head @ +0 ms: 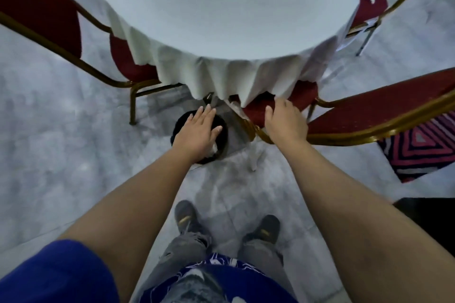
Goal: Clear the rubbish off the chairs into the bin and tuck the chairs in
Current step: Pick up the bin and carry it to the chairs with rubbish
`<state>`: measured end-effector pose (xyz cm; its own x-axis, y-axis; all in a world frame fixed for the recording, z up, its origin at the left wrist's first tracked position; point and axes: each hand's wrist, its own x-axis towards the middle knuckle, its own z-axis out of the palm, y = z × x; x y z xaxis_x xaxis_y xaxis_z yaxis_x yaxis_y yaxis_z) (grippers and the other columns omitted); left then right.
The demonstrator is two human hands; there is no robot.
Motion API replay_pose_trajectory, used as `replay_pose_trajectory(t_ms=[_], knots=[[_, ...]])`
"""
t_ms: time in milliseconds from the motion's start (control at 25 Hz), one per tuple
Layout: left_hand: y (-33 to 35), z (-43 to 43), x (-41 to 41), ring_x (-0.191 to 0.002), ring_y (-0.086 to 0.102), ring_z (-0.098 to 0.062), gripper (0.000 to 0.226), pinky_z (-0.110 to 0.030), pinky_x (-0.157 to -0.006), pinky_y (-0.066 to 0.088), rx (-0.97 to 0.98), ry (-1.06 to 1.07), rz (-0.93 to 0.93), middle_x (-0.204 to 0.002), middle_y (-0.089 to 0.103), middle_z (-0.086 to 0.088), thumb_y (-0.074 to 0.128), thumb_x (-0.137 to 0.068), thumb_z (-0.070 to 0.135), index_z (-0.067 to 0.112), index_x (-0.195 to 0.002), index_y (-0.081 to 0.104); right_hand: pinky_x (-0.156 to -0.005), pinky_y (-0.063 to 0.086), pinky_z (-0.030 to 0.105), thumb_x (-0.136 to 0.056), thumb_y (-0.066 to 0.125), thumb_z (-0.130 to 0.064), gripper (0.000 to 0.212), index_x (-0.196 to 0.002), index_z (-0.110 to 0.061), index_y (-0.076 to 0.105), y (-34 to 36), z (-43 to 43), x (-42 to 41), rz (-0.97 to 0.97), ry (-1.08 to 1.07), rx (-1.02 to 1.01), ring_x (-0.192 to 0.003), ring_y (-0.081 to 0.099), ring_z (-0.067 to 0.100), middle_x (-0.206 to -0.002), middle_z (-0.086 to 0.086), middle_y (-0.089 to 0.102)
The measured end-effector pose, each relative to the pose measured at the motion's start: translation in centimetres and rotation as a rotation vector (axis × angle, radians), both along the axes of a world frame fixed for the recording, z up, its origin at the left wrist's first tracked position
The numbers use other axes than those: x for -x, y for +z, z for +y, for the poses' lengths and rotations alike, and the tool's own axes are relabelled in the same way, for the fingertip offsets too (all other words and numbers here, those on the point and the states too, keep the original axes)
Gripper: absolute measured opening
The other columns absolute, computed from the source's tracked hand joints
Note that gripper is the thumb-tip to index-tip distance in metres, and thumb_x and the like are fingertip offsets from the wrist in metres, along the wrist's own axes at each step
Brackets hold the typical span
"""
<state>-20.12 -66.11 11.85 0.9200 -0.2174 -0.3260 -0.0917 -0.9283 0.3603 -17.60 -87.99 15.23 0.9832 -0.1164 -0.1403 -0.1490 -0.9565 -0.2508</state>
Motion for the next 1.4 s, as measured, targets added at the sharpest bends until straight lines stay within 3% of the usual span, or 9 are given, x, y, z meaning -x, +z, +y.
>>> replay_pose_trajectory(t_ms=[200, 440, 600, 760, 960, 1120, 1240, 1400], knots=[[-5.2, 8.9, -0.3, -0.15, 0.004, -0.021, 0.061, -0.037, -0.12, 0.008, -0.006, 0.179, 0.133, -0.163, 0.008, -0.006, 0.024, -0.104, 0.044, 0.012, -0.154, 0.014, -0.097, 0.045, 0.046, -0.102, 0.039, -0.031, 0.044, -0.139, -0.007, 0.045, -7.5, 8.8, 0.6, 0.189, -0.024, -0.13, -0.125, 0.05, 0.035, -0.138, 0.016, 0.053], [-16.1, 11.7, -3.2, -0.148, 0.014, -0.028, 0.064, -0.043, -0.119, 0.016, 0.042, 0.384, 0.318, -0.161, 0.015, -0.012, 0.027, -0.102, 0.046, 0.01, -0.153, 0.017, -0.099, 0.042, 0.045, -0.103, 0.035, -0.033, 0.05, -0.149, -0.012, 0.033, -19.7, 12.8, -2.3, 0.469, -0.113, -0.237, -0.131, 0.045, 0.036, -0.149, 0.015, 0.043], [-25.6, 12.3, -7.1, -0.147, 0.017, -0.031, 0.069, -0.042, -0.117, 0.019, 0.111, 0.524, 0.456, -0.16, 0.016, -0.015, 0.032, -0.1, 0.051, 0.01, -0.153, 0.016, -0.104, 0.039, 0.043, -0.103, 0.039, -0.035, 0.055, -0.152, -0.014, 0.027, -29.5, 13.3, -5.0, 0.55, -0.184, -0.291, -0.135, 0.042, 0.036, -0.152, 0.016, 0.039], [-33.8, 12.9, -10.9, -0.141, 0.028, -0.034, 0.072, -0.041, -0.114, 0.026, 0.215, 0.717, 0.48, -0.155, 0.025, -0.017, 0.041, -0.097, 0.051, 0.008, -0.151, 0.021, -0.107, 0.037, 0.046, -0.101, 0.044, -0.035, 0.064, -0.155, -0.011, 0.019, -37.9, 12.9, -8.1, 0.544, -0.233, -0.248, -0.138, 0.036, 0.039, -0.156, 0.018, 0.031], [-42.6, 13.0, -14.0, -0.138, 0.032, -0.039, 0.08, -0.052, -0.11, 0.033, 0.366, 0.996, 0.574, -0.157, 0.022, -0.015, 0.043, -0.092, 0.061, 0.018, -0.154, 0.015, -0.109, 0.039, 0.047, -0.093, 0.055, -0.031, 0.077, -0.154, -0.008, 0.015, -46.3, 12.2, -12.5, 0.536, -0.385, -0.341, -0.136, 0.039, 0.039, -0.154, 0.018, 0.033], [-45.6, 12.5, -14.5, -0.118, 0.053, -0.035, 0.071, -0.05, -0.099, 0.047, 0.609, 1.209, 0.539, -0.134, 0.048, -0.013, 0.047, -0.088, 0.06, 0.018, -0.144, 0.032, -0.104, 0.043, 0.037, -0.088, 0.051, -0.014, 0.059, -0.145, -0.006, 0.034, -49.0, 11.6, -13.2, 0.499, -0.506, -0.493, -0.127, 0.051, 0.034, -0.142, 0.016, 0.049], [-44.7, 12.1, -14.0, -0.114, 0.055, -0.032, 0.069, -0.048, -0.098, 0.049, 0.697, 1.245, 0.529, -0.13, 0.051, -0.012, 0.045, -0.088, 0.063, 0.018, -0.139, 0.035, -0.099, 0.047, 0.037, -0.088, 0.05, -0.013, 0.057, -0.142, -0.007, 0.035, -47.4, 11.7, -11.9, 0.467, -0.627, -0.529, -0.121, 0.055, 0.034, -0.136, 0.015, 0.053], [-37.9, 11.8, -12.2, -0.114, 0.055, -0.033, 0.068, -0.048, -0.099, 0.048, 0.7, 1.174, 0.531, -0.13, 0.051, -0.013, 0.046, -0.087, 0.063, 0.017, -0.136, 0.037, -0.095, 0.047, 0.036, -0.088, 0.05, -0.015, 0.057, -0.142, -0.004, 0.035, -40.7, 11.2, -8.4, 0.475, -0.669, -0.547, -0.121, 0.054, 0.034, -0.135, 0.017, 0.053]])
